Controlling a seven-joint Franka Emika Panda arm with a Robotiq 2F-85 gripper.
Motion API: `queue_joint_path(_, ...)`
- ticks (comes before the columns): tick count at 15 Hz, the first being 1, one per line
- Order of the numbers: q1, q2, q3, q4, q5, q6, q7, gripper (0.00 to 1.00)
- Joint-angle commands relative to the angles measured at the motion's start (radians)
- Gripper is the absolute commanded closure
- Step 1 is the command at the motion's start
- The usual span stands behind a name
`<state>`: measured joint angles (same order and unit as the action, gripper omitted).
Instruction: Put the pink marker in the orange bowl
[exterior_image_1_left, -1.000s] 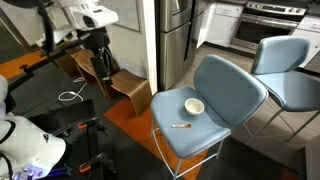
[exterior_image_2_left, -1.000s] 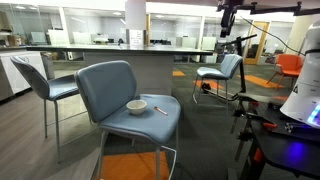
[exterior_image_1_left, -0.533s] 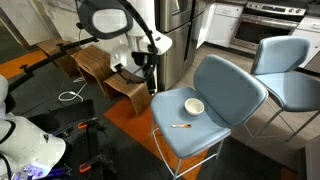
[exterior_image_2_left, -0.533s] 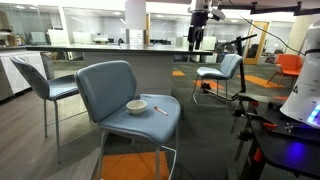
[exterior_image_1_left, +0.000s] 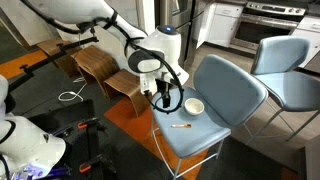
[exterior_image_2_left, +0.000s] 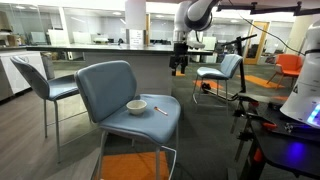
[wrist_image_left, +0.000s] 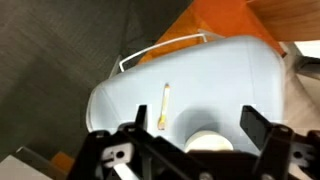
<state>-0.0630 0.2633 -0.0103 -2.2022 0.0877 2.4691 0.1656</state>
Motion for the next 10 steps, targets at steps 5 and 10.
queue_joint_path(5,0.019,0.233,-0.015,0.145,0.043,0.075,0.023,0.0)
queue_joint_path(10,0.012,0.403,-0.037,0.294,0.036,0.076,0.031,0.0)
